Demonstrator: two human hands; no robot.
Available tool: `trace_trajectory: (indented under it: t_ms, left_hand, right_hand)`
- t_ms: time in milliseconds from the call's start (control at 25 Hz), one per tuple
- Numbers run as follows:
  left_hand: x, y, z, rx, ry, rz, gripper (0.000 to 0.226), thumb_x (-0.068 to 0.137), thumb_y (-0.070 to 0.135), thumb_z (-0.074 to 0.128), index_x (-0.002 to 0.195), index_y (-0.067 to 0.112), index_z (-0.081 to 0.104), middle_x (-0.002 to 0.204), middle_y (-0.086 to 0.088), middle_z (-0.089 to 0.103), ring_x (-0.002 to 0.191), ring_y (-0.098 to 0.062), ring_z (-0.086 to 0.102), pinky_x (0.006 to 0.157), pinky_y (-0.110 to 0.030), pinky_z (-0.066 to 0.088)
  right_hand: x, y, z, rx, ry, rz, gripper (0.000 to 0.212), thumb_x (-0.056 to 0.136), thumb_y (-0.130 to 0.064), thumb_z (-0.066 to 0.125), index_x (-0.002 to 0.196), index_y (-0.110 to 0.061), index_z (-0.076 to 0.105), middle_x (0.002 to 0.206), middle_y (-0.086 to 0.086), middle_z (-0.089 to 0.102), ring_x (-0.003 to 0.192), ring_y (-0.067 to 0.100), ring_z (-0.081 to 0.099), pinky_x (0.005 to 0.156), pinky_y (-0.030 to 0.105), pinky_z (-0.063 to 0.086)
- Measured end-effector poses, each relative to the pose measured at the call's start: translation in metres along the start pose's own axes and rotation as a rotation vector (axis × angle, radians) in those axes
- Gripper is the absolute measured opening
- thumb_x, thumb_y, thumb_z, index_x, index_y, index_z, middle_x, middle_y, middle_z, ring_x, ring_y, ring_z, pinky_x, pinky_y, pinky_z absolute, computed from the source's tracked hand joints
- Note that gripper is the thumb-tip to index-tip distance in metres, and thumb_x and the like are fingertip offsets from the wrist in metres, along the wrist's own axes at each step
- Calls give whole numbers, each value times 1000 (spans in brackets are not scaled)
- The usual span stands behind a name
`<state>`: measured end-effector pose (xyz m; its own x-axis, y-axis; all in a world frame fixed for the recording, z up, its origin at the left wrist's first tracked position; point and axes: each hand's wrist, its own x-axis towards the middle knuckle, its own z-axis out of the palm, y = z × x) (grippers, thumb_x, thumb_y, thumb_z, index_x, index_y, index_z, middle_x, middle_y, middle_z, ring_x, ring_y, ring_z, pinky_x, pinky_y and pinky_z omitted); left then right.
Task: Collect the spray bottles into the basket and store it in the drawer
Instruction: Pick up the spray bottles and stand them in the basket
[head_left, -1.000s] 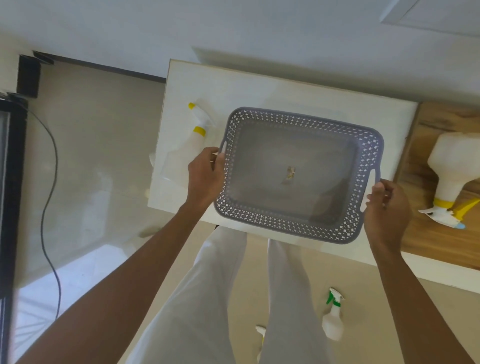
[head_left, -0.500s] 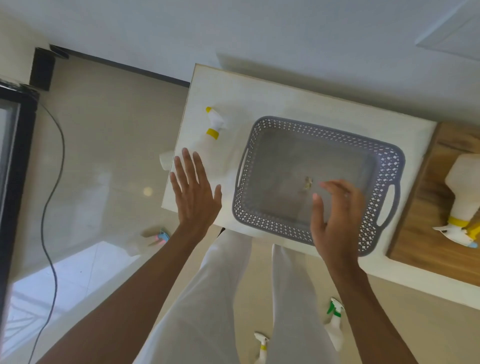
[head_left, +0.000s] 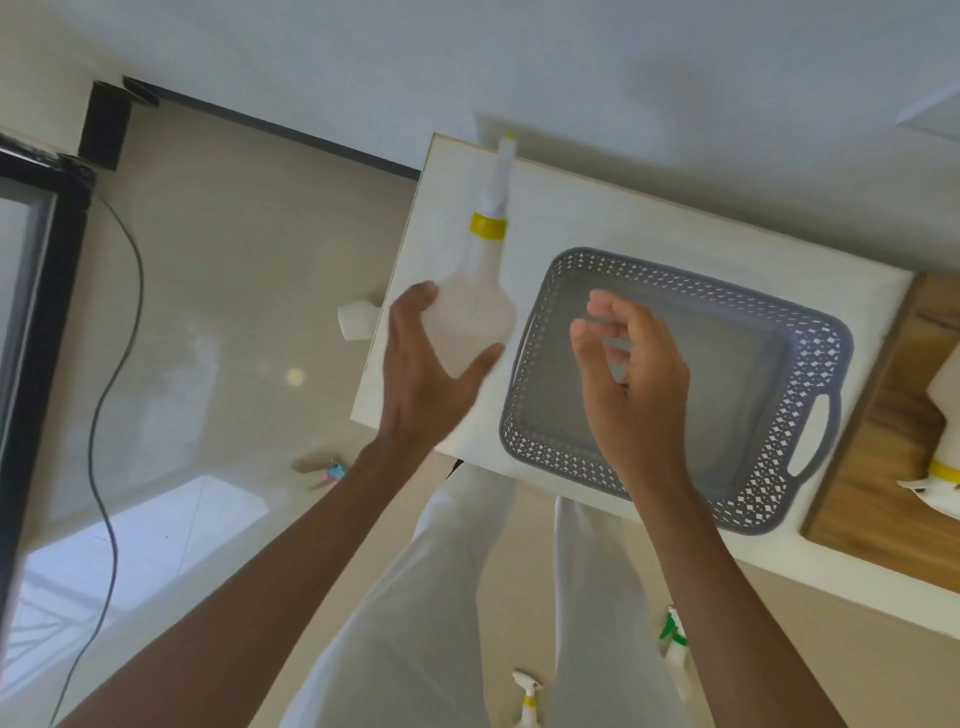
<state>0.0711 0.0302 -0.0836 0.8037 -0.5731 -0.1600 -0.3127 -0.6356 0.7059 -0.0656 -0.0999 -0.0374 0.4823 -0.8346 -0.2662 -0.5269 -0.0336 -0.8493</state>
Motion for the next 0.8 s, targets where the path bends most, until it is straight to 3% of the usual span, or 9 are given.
trace_trajectory:
  t_ms: [120, 200, 320, 440, 600, 680, 800]
  left_hand:
    - [-19, 32, 21, -147, -64, 74, 92, 70, 42, 85, 140, 9, 37, 144, 0, 44, 125, -2, 48, 101, -18, 47]
    - [-24, 47, 39, -135, -117, 115, 91, 70, 43, 86, 138, 9, 36, 144, -1, 43, 122, -1, 48, 93, -8, 46]
    - [-23, 54, 63, -71, -158, 175, 87, 70, 36, 89, 131, 6, 35, 144, -12, 45, 124, -16, 50, 85, -22, 54]
    - [-15, 49, 79, -31, -230, 229, 86, 71, 30, 90, 132, 2, 36, 147, -16, 43, 129, -26, 50, 90, -28, 56]
    - [0, 46, 90, -9, -335, 204, 86, 73, 29, 88, 139, 3, 41, 151, -13, 42, 137, -26, 45, 103, -27, 47]
    - [9, 47, 94, 28, -339, 212, 84, 76, 25, 85, 144, 3, 40, 152, -13, 43, 142, -26, 41, 110, -32, 42]
    - [20, 48, 99, 113, -356, 203, 73, 87, 22, 75, 149, 7, 38, 157, -9, 38, 148, -22, 34, 109, -38, 47]
  right_hand:
    - [1, -20, -6, 72, 61, 0, 40, 95, -35, 66, 129, -15, 61, 125, -7, 65, 110, 8, 63, 93, 24, 52]
    - [1, -22, -13, 44, 122, 1, 40, 93, -36, 69, 127, -17, 63, 119, -9, 65, 106, 6, 62, 89, 20, 51]
    - [4, -11, -18, -3, 218, 60, 42, 90, -36, 73, 124, -16, 63, 113, -4, 66, 96, 5, 60, 75, 8, 47]
    - [13, 3, -18, 5, 277, 93, 40, 89, -37, 75, 121, -14, 66, 107, -1, 68, 86, 1, 61, 66, 7, 47]
    - [23, 19, -9, -17, 274, 2, 34, 87, -24, 78, 116, -10, 69, 106, 1, 70, 88, 10, 66, 75, 19, 55]
    - [27, 25, 0, -67, 266, -56, 32, 88, -22, 76, 116, -7, 69, 106, 5, 70, 90, 10, 64, 81, 12, 52]
    - [31, 33, 10, -120, 261, -107, 32, 89, -23, 73, 115, -5, 67, 107, 7, 70, 90, 8, 61, 84, 0, 42]
